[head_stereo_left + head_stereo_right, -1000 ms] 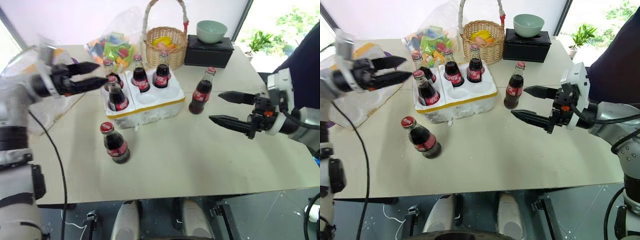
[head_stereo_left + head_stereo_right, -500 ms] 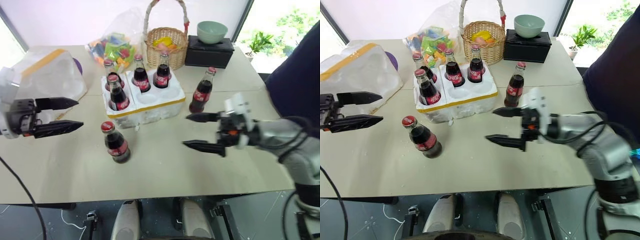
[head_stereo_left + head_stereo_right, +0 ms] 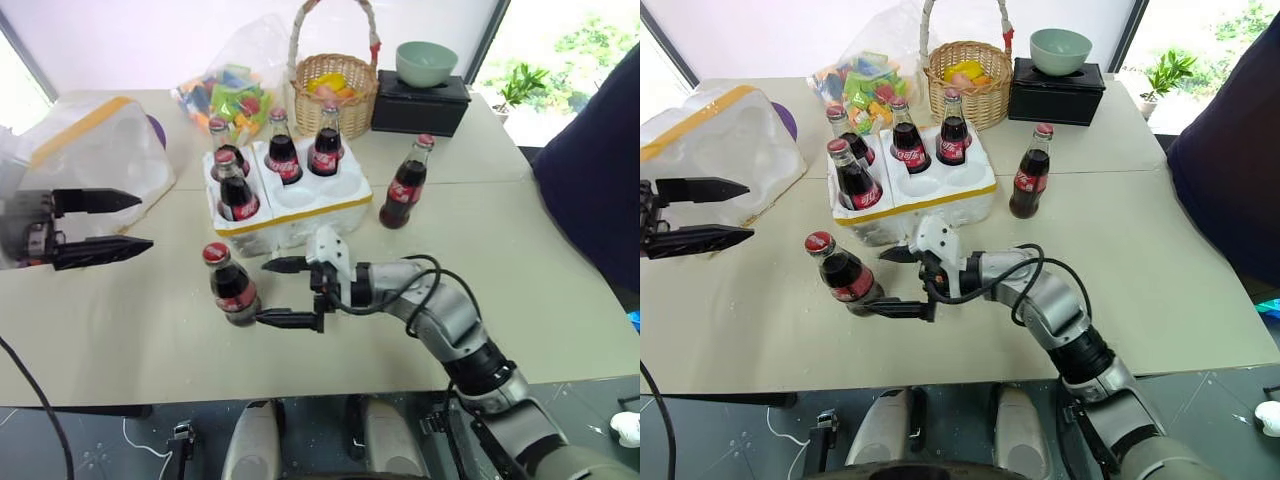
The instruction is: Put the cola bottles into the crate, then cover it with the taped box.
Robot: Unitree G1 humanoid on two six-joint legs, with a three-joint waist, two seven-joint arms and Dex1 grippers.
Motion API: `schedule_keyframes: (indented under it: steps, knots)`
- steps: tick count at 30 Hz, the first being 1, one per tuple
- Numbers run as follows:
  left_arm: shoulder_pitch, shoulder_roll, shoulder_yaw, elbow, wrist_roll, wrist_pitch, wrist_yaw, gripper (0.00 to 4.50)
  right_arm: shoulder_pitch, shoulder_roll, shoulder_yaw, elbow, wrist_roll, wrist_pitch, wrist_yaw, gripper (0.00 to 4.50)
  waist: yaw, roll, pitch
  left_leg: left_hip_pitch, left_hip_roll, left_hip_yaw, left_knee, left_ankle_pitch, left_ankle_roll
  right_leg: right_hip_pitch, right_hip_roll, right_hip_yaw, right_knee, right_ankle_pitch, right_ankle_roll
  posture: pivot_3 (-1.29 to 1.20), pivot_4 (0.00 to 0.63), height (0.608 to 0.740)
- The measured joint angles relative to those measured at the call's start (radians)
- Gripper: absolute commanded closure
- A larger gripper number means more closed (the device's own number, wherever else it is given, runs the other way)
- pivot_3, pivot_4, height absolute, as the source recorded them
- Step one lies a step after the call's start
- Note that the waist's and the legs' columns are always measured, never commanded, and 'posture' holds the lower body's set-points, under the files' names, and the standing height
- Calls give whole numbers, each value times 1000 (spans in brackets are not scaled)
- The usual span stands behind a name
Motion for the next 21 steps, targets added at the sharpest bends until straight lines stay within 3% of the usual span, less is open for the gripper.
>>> schedule_keyframes:
  steps: [14,17,19,21]
  knots:
    - [-54,2,-51,18,2,-17,10,44,-63,160,38,169,-106,-71,19,0,-20,0,0,0,0,0,-1,0,0,0,0,0,1,0,0,0,150,740]
    - [-56,1,-54,16,2,-17,12,0,-72,191,38,208,-113,-72,21,860,-24,0,0,0,0,0,-1,0,0,-1,0,0,1,0,1,0,150,740]
    - [-56,1,-56,16,2,-18,12,0,-76,198,27,201,-111,-77,22,1773,-24,0,0,0,0,0,-2,0,0,-1,0,0,1,0,1,0,150,740]
    - [-60,1,-59,15,1,-20,12,0,-78,179,15,174,-95,-32,33,1865,-22,0,0,0,0,0,-2,0,0,-1,0,0,1,0,1,0,150,740]
